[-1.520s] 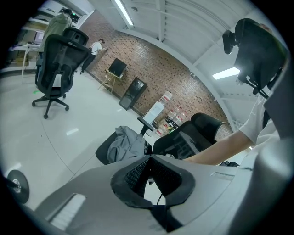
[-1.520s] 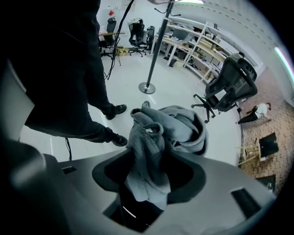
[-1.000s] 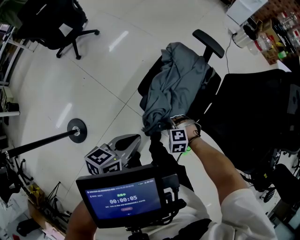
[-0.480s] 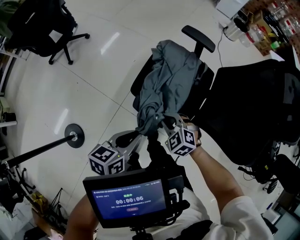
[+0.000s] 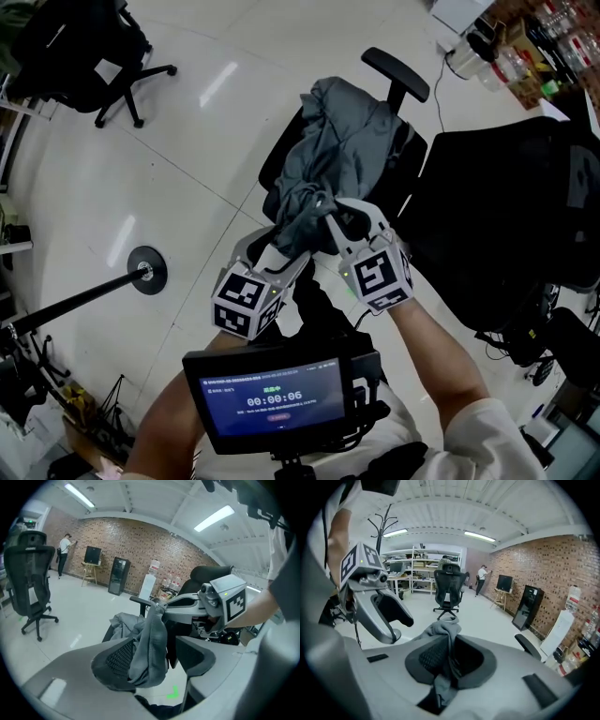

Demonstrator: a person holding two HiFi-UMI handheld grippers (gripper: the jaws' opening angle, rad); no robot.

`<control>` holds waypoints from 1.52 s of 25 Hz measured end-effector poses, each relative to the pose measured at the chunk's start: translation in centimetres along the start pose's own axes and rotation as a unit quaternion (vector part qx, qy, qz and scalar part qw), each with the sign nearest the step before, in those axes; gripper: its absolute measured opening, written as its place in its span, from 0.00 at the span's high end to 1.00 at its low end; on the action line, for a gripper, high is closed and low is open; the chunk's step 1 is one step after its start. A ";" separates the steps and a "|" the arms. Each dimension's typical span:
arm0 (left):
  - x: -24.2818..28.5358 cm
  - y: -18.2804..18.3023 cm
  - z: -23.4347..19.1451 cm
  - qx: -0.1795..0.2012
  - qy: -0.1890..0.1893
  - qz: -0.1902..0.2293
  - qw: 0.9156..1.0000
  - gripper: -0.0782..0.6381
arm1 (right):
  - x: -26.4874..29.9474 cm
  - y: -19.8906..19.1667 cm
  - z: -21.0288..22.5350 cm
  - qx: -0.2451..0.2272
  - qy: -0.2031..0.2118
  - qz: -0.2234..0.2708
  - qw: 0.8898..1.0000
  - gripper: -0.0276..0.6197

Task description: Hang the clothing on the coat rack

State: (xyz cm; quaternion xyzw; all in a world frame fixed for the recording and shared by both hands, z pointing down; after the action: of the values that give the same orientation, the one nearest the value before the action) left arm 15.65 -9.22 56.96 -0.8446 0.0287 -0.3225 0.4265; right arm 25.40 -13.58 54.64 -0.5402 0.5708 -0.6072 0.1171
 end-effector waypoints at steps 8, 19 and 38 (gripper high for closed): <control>3.5 3.0 0.1 0.119 0.015 -0.039 0.992 0.46 | -1.4 2.8 -0.2 0.011 0.013 0.030 0.999 0.89; 3.9 5.2 -0.3 0.213 -0.012 -0.043 0.976 0.87 | -3.5 3.1 -1.7 -0.061 0.064 0.058 0.994 0.89; 0.2 9.3 1.0 0.244 -0.004 0.019 0.970 0.87 | 0.0 -0.9 0.4 -0.161 0.036 0.003 0.986 0.50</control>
State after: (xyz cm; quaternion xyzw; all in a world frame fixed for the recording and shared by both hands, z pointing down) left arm 18.43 -14.46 49.78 -0.7153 -0.0361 -0.3083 0.6261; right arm 26.11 -13.52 55.25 -0.5283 0.6665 -0.5259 0.0097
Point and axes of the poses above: the fingertips, and each gripper's own axes: x forward along the fingers, z to its right, y out of its top, the point moved 3 cm from there along -x, backward along the fingers, and after that the axes turned 10 degrees about -y, right-handed, at the moved point
